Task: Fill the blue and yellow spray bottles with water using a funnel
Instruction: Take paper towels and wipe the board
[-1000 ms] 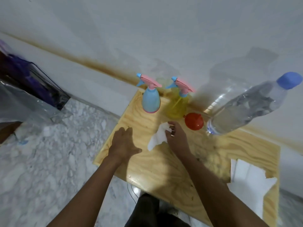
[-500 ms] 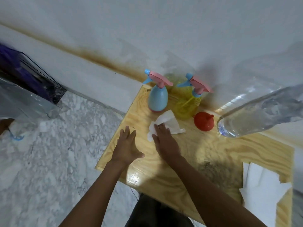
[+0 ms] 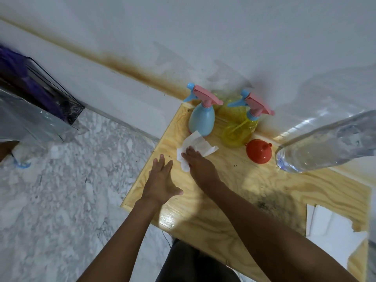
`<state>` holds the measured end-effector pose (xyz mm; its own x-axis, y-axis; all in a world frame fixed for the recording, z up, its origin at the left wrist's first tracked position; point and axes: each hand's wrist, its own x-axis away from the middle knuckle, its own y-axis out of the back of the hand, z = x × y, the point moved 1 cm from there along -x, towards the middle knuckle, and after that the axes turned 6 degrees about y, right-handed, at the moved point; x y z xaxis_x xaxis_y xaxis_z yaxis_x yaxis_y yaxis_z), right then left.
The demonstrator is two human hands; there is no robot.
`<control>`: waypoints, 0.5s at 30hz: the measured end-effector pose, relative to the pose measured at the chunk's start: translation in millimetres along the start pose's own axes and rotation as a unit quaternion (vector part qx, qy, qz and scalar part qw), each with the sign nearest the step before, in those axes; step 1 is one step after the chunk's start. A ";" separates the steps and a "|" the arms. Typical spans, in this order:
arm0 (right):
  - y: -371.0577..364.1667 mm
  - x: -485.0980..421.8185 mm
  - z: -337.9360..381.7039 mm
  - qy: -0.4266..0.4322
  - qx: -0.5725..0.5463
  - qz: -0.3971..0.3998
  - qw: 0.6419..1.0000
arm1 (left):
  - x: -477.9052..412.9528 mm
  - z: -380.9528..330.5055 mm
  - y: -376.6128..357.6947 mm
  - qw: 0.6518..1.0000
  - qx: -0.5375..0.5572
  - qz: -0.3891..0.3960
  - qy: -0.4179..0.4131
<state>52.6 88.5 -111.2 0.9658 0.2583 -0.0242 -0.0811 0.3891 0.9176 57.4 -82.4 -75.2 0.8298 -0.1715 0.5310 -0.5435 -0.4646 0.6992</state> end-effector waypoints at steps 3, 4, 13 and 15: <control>3.3 14.1 9.3 0.014 -0.027 0.000 1.000 | 0.8 0.1 -0.5 1.000 0.001 -0.001 0.001; 2.3 18.1 12.1 0.018 -0.025 0.000 1.000 | 1.1 0.2 -0.7 1.000 0.003 -0.003 0.001; 7.2 -11.8 24.0 0.081 0.012 0.014 0.997 | 0.8 -0.3 0.6 1.000 0.021 -0.008 0.010; 10.8 -19.0 19.0 0.070 0.015 -0.002 0.997 | 0.6 0.1 0.1 1.000 0.015 -0.008 0.014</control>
<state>38.0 70.9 -93.3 0.9220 0.3784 -0.0820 -0.0673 0.3653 0.9284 57.9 -82.6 -74.8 0.8347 -0.1394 0.5327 -0.5250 -0.4930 0.6937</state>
